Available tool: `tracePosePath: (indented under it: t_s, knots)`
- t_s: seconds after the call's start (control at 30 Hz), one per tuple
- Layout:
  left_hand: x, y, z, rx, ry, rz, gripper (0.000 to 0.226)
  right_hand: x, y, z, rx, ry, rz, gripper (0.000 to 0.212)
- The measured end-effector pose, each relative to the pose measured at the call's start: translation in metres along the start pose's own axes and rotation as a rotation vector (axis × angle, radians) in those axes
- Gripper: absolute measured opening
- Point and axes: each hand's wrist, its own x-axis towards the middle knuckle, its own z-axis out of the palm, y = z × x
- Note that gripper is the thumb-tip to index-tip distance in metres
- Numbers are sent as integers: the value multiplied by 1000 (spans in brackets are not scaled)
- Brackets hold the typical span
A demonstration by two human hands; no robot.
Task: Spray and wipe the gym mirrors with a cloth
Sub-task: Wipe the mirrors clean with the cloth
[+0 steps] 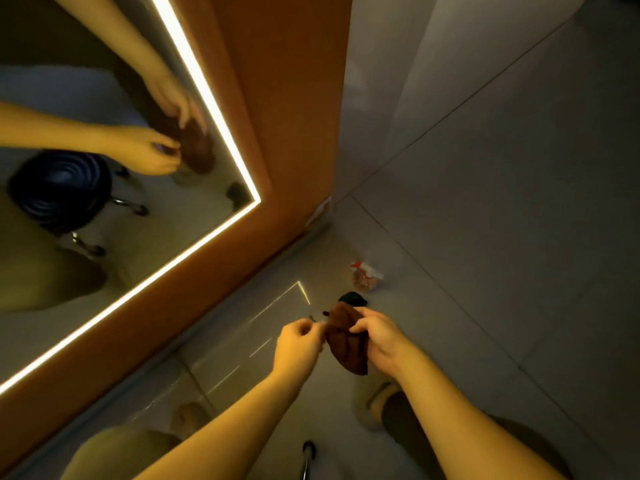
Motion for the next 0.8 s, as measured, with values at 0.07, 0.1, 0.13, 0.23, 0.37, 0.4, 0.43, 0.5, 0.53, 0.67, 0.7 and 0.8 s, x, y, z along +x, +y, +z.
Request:
tracePosePath:
  t_s: [0.07,0.1,0.13,0.23,0.37,0.4,0.43,0.5,0.53,0.67,0.7,0.8]
  knots:
    - [-49,40,-22,-90,-32,-187,49,-73,-27,-2,18,-86,-49,49]
    - [-72,58,-33,-149,-127,-277,62,-106,-41,-3,15,-120,-84,48]
    - [-94,76,-43,-224,-254,-324,71,-138,-53,-3,11,-164,-116,46]
    - [-153,123,-67,-442,-506,-229,63,-219,-88,-4,-38,-290,-178,36]
    - [-210,176,-84,-461,-447,21,46,-277,-132,-3,-130,-272,-247,19]
    - [-222,184,-87,-440,-381,73,44,-287,-142,-2,-157,-258,-283,13]
    - [-233,191,-90,-432,-296,121,43,-297,-154,0,-189,-259,-319,9]
    - [-262,202,-97,-443,-167,186,38,-322,-171,6,-213,-274,-384,8]
    - [-276,208,-100,-454,-126,214,36,-334,-179,9,-228,-288,-417,11]
    - [-335,232,-116,-516,11,325,45,-375,-208,23,-224,-428,-447,23]
    - [-347,237,-121,-555,25,349,47,-383,-215,29,-211,-477,-431,23]
    - [-379,249,-142,-691,43,390,38,-413,-230,50,-234,-570,-436,17]
